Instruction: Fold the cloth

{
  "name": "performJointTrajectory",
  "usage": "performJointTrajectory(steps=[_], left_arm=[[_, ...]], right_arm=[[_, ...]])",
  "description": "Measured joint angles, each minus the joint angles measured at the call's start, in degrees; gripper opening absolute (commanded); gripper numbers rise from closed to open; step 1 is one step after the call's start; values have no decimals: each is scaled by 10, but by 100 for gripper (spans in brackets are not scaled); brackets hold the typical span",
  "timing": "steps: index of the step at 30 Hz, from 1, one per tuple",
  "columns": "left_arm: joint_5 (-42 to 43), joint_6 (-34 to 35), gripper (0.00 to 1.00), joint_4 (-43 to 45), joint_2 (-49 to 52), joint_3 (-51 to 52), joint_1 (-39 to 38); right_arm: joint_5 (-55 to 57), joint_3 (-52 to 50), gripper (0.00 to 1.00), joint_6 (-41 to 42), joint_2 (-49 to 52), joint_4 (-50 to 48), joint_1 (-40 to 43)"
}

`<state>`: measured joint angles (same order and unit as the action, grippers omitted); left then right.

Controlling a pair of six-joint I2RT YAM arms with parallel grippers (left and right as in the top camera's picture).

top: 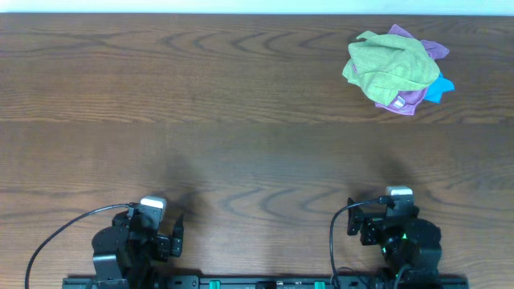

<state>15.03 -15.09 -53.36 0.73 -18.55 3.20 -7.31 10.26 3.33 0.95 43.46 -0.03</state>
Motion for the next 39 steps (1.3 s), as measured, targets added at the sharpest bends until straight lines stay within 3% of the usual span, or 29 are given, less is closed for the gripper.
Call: performJointTrajectory(steps=[13,20,25,39], left_arm=[[0,0,95,0,0,0,0],[0,0,95,0,0,0,0],[0,0,95,0,0,0,0],[0,0,95,0,-2,0,0]], right_arm=[[0,0,99,1,0,0,0],[0,5,99,51,25,0,0],[6,57,99,80,122,1,0],[41,366,99,95,474,35,1]])
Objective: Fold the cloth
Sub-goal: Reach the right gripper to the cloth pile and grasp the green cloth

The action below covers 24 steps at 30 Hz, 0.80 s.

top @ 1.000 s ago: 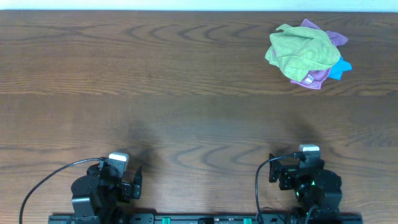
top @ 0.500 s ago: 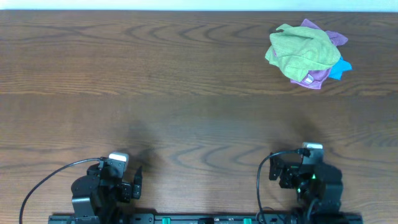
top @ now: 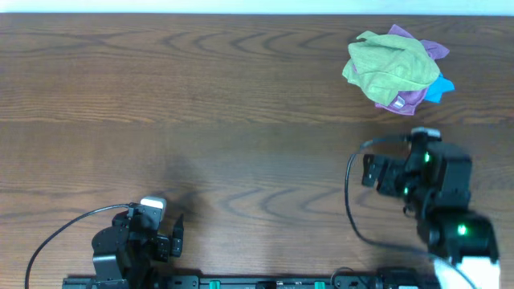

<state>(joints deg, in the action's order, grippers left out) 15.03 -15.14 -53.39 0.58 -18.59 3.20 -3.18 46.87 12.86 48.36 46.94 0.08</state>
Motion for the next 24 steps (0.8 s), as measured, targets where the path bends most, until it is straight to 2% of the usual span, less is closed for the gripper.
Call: performJointTrajectory(steps=[7,17,24], left_arm=[[0,0,96,0,0,0,0],[0,0,95,0,0,0,0],[0,-1,95,-1,0,0,0]], right_arm=[[24,113,99,2,115,29,0],[75,196,99,7,221,26,0],[89,278,99,8,345,3,5]])
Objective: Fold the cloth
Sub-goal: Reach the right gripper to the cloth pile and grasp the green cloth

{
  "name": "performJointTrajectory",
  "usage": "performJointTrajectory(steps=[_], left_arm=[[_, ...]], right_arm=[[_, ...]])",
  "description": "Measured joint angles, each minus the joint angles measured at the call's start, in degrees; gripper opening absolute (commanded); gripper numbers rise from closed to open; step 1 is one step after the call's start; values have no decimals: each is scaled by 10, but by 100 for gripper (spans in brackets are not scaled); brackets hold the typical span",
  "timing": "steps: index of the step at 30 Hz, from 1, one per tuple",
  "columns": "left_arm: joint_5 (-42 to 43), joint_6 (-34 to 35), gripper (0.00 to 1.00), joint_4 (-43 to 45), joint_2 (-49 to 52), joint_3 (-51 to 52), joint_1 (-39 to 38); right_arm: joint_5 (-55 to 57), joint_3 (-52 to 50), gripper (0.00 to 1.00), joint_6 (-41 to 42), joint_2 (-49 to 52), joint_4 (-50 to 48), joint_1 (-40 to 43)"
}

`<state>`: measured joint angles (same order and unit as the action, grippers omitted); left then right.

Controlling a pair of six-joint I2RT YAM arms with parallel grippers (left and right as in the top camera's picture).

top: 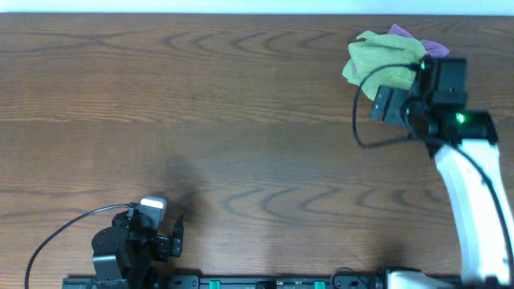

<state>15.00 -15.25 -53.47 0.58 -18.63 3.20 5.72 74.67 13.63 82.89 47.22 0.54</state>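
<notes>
A crumpled pile of cloths lies at the table's far right: a green cloth (371, 58) on top, with a purple cloth (419, 40) showing behind it. My right arm reaches from the front edge up to this pile. My right gripper (399, 83) hangs over the pile's near right part and covers it. Its fingertips are hidden under the wrist, so its state and any contact with the cloth do not show. My left gripper (178, 231) rests folded at the front left, far from the pile, with its fingers together and nothing in them.
The dark wooden table (201, 120) spans the whole view. A black cable (359, 112) loops off the right wrist toward the table's middle. The left arm's base and its cable (64, 233) sit along the front edge.
My right arm has moved from mid-table on the right to over the cloth pile, now hiding its lower right part and the blue cloth. The left arm has not moved.
Both arms were folded at the front edge, and the pile lay untouched at the far right with a blue cloth peeking out. Then the right arm was at mid-table on the right. Now its gripper is over the pile, which keeps its place.
</notes>
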Motion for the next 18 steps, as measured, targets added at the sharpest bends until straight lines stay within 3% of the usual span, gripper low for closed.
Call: performJointTrajectory(steps=[6,18], left_arm=[[0,0,95,0,0,0,0],[0,0,96,-1,0,0,0]], right_arm=[[4,64,99,-15,109,-78,1],[19,73,97,-47,196,-224,14]])
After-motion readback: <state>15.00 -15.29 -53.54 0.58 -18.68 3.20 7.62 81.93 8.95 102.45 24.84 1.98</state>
